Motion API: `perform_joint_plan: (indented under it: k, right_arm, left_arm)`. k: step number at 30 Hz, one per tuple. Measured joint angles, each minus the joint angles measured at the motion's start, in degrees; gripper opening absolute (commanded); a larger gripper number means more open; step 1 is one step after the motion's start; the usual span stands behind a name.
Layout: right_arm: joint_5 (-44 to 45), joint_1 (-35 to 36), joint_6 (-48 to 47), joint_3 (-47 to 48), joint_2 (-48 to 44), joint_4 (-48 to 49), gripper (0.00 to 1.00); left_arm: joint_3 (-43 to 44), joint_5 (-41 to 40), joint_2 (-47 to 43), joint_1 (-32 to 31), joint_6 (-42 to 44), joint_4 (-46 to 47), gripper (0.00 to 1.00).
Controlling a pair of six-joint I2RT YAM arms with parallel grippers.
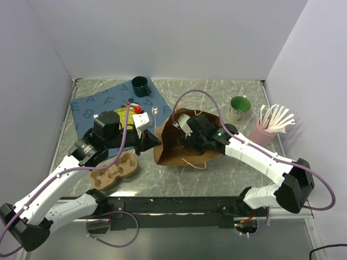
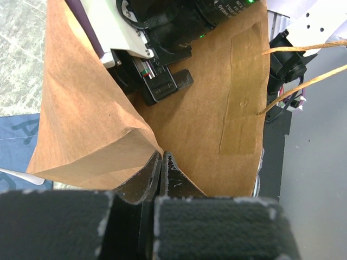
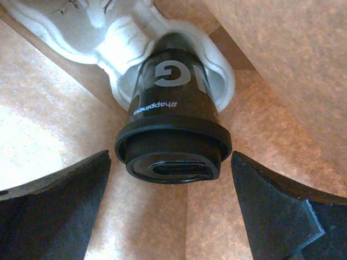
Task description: Pack the takeout coffee
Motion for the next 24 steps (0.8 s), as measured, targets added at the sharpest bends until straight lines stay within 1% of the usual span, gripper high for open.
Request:
perform_joint_plan:
  k: [7,9,13,14,16,17,18,20,22,24]
  right_arm:
    - [-0.02,0.0,0.31,0.0,-1.31,-0.07,0.94]
    - [-0.07,-0.04,0.31,0.0,-1.64,-0.13,0.9]
    - [-0.02,-0.09,0.46,-0.02,-3.08,-0.42,0.87]
    - [0.09,-0.13,0.5,-0.02,-3.58,-0.57,0.83]
    - [0.22,-0.2,0.5,-0.02,-4.46,-0.92,0.81]
    - [0.22,-0.26,0.55,-0.02,-4.87,-1.18,0.76]
    - [0.26,-0.31,0.57,-0.02,-5.25,-1.44,0.74]
    - [0.28,-0.42,0.74,-0.02,-5.77,-1.86,0.74]
    - [0.24,-0.48,0.85,-0.02,-5.99,-2.23,0.75]
    - [0.15,-0.5,1.03,-0.04,-6.01,-2.45,0.84]
  left_arm:
    - [0.0,0.17,0.11,0.0,-0.17,0.02,0.01]
    - [0.0,0.2,0.11,0.0,-0.17,0.0,0.01]
    - [0.0,0.22,0.11,0.0,-0.2,-0.09,0.01]
    - [0.0,0.2,0.11,0.0,-0.2,-0.15,0.01]
    - [0.0,0.2,0.24,0.0,-0.2,-0.17,0.01]
    - [0.0,0.2,0.33,0.0,-0.2,-0.17,0.01]
    - [0.0,0.2,0.42,0.0,-0.2,-0.17,0.01]
    - [-0.04,0.2,0.5,0.0,-0.2,-0.17,0.01]
    - [-0.07,0.2,0.5,0.0,-0.2,-0.15,0.01]
    - [-0.07,0.2,0.5,0.0,-0.2,-0.17,0.01]
